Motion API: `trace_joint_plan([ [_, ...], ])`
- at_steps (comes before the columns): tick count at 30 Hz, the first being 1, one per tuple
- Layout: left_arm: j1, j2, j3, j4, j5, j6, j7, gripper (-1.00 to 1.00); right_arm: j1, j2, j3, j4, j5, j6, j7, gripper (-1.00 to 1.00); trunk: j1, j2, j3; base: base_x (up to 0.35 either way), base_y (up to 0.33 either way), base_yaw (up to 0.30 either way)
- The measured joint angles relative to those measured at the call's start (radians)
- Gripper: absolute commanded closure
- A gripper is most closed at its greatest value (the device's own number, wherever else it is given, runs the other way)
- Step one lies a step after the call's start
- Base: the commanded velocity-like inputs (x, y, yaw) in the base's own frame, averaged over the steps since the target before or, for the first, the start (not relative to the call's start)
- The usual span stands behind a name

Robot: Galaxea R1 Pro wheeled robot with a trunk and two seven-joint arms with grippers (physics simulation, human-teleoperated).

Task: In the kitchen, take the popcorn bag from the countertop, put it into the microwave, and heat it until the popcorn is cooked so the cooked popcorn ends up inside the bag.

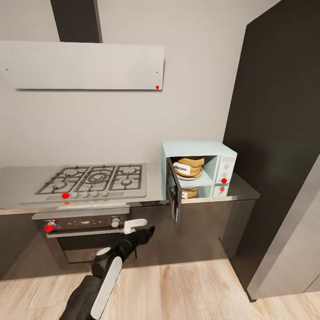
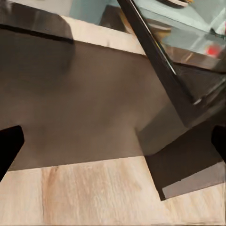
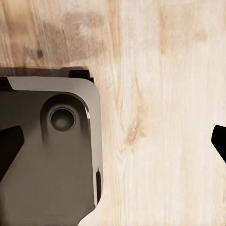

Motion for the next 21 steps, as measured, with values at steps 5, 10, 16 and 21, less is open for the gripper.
trace_joint_plan([
  [5, -0.007, -0.001, -0.068, -0.041, -0.096, -0.03, 0.148, -1.0, 0.0, 0.0, 0.0, 0.0, 0.0, -0.003, 0.0, -1.0, 0.0, 0.0, 0.0, 0.0, 0.0, 0.0],
  [10, -0.008, -0.002, -0.14, -0.042, -0.117, -0.03, 0.191, -1.0, 0.0, 0.001, 0.0, 0.0, 0.0, -0.005, 0.0, -1.0, 0.0, 0.0, 0.0, 0.046, 0.0, 0.0],
  [16, -0.008, -0.001, -0.16, -0.04, -0.119, -0.037, 0.184, -1.0, 0.0, 0.001, 0.0, 0.0, 0.0, -0.007, 0.0, -1.0, -0.001, 0.0, 0.0, 0.305, 0.0, 0.0],
  [21, -0.008, 0.0, -0.16, -0.04, -0.12, -0.039, 0.184, -1.0, 0.0, 0.0, 0.0, 0.0, 0.003, -0.006, 0.0, -1.0, -0.001, 0.0, 0.0, 0.32, 0.0, 0.0],
])
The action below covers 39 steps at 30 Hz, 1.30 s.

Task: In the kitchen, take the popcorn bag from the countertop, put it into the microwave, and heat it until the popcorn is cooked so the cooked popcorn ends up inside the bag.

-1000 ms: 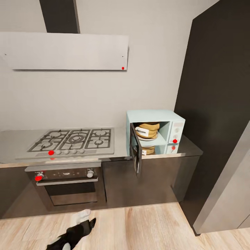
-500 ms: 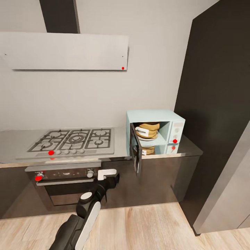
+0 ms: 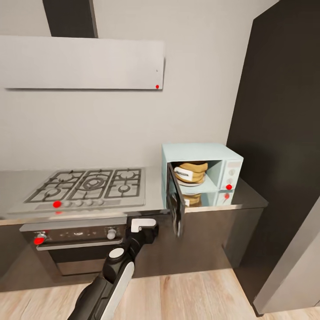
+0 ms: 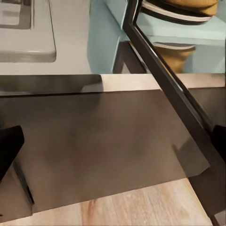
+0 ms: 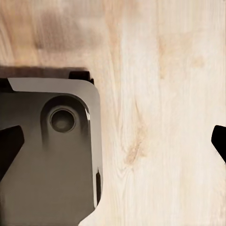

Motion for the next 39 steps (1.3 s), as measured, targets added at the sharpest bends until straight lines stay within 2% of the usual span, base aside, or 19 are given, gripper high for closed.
trace_joint_plan([
  [6, 0.0, 0.0, -0.003, 0.0, 0.001, -0.001, 0.0, -1.0, 0.0, 0.001, 0.001, 0.0, 0.003, -0.001, 0.001, -1.0, 0.0, 0.0, 0.0, 0.318, 0.0, 0.0],
  [11, 0.0, 0.0, -0.009, 0.0, 0.002, -0.003, -0.004, -1.0, 0.0, 0.001, 0.0, 0.0, -0.002, 0.001, 0.0, -1.0, 0.0, 0.0, 0.003, 0.076, 0.0, -0.129],
  [12, 0.0, 0.0, -0.017, 0.0, 0.003, -0.003, -0.005, -1.0, 0.0, 0.001, 0.0, 0.0, -0.003, 0.001, 0.0, -1.0, 0.0, 0.0, 0.004, 0.014, 0.0, -0.204],
  [14, 0.0, 0.001, -0.062, 0.001, 0.003, -0.004, -0.005, -1.0, 0.0, 0.001, 0.0, 0.0, -0.003, 0.002, 0.0, -1.0, 0.001, 0.0, 0.006, 0.005, 0.0, -0.218],
  [16, 0.0, 0.002, -0.077, 0.003, 0.002, -0.006, -0.018, -1.0, 0.0, 0.001, 0.0, 0.0, -0.003, 0.002, 0.0, -1.0, 0.001, 0.0, 0.009, 0.001, 0.0, -0.223],
  [18, 0.0, 0.004, -0.079, 0.003, -0.001, -0.021, -0.041, -1.0, 0.0, 0.001, 0.0, 0.0, -0.003, 0.002, 0.001, -1.0, 0.001, 0.0, 0.011, 0.0, 0.0, -0.225],
  [22, 0.0, 0.011, -0.078, 0.018, -0.009, -0.13, -0.113, -1.0, 0.0, 0.001, 0.0, 0.0, -0.003, 0.002, 0.001, -1.0, 0.001, 0.0, 0.015, 0.0, 0.0, -0.225],
  [24, 0.0, 0.012, -0.076, 0.021, -0.029, -0.143, -0.122, -1.0, 0.0, 0.001, 0.0, 0.0, -0.003, 0.002, 0.001, -1.0, 0.001, 0.0, 0.017, 0.0, 0.0, -0.225],
  [26, 0.0, 0.011, -0.074, 0.021, -0.044, -0.147, -0.126, -1.0, 0.0, 0.001, 0.0, 0.0, -0.003, 0.002, 0.001, -1.0, 0.001, 0.0, 0.019, 0.0, 0.0, -0.225],
  [32, 0.0, 0.006, -0.072, 0.021, -0.052, -0.137, -0.116, -1.0, 0.0, 0.001, -0.001, 0.0, -0.006, 0.0, 0.0, -1.0, 0.001, 0.0, 0.025, 0.0, 0.0, -0.234],
  [36, 0.0, 0.008, -0.072, 0.021, -0.052, -0.137, -0.113, -1.0, 0.0, -0.001, -0.002, 0.0, -0.05, 0.001, -0.001, -1.0, 0.001, 0.0, 0.028, 0.0, 0.0, -0.251],
  [39, 0.0, 0.009, -0.07, 0.017, -0.053, -0.138, -0.112, -1.0, 0.0, -0.001, -0.002, 0.0, -0.058, 0.002, -0.001, -1.0, 0.001, 0.0, 0.031, 0.0, 0.0, -0.253],
])
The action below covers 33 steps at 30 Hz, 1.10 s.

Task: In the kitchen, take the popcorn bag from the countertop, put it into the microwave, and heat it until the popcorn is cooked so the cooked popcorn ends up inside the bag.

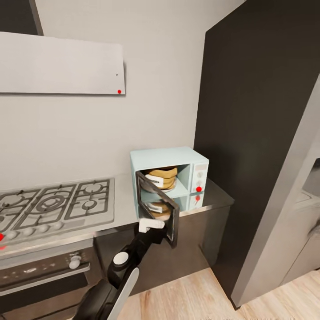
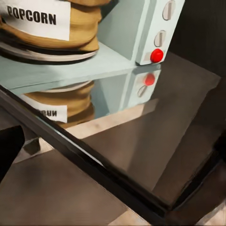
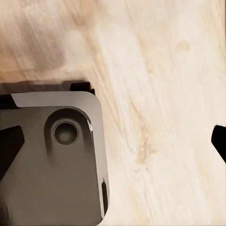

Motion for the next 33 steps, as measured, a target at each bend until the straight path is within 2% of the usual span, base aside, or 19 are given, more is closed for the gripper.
trace_joint_plan([
  [6, 0.0, 0.001, 0.002, -0.005, 0.005, -0.003, -0.003, -1.0, 0.0, 0.0, 0.0, 0.0, -0.001, 0.0, 0.0, -1.0, 0.0, 0.0, 0.005, 0.031, 0.0, -0.256],
  [29, 0.0, 0.001, 0.004, -0.003, 0.004, -0.013, 0.003, -1.0, 0.0, -0.002, 0.0, 0.0, -0.001, 0.0, 0.0, -1.0, 0.0, 0.0, 0.021, 0.281, 0.0, -0.258],
  [31, 0.0, 0.002, 0.011, -0.003, 0.005, -0.013, 0.03, -1.0, 0.0, -0.002, 0.0, 0.0, -0.001, 0.0, 0.0, -1.0, 0.0, 0.0, 0.022, 0.245, 0.0, -0.112],
  [33, 0.0, 0.002, 0.038, -0.003, 0.006, -0.013, 0.077, -1.0, 0.0, -0.002, 0.0, 0.0, -0.001, -0.001, 0.0, -1.0, 0.0, 0.0, 0.023, 0.244, 0.0, -0.034],
])
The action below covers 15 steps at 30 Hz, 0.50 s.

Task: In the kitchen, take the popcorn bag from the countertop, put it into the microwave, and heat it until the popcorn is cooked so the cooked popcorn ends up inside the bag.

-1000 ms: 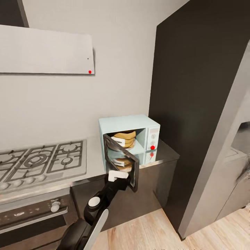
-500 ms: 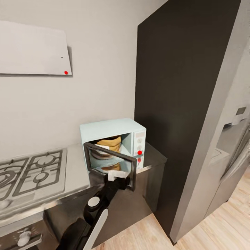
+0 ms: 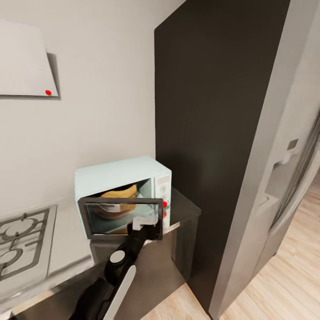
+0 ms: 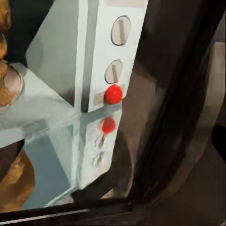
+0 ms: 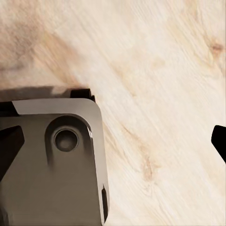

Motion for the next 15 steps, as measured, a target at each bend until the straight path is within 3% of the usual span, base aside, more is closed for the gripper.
trace_joint_plan([
  [3, 0.0, 0.001, 0.027, 0.0, 0.001, 0.0, 0.042, -1.0, 0.0, -0.001, 0.001, 0.0, 0.001, 0.0, 0.0, -1.0, 0.0, 0.0, 0.0, 0.24, 0.0, -0.006],
  [15, 0.0, 0.001, 0.031, 0.004, -0.002, 0.001, 0.094, -1.0, 0.0, -0.001, 0.001, 0.0, 0.001, -0.002, 0.001, -1.0, 0.0, 0.0, 0.0, 0.238, 0.0, 0.0],
])
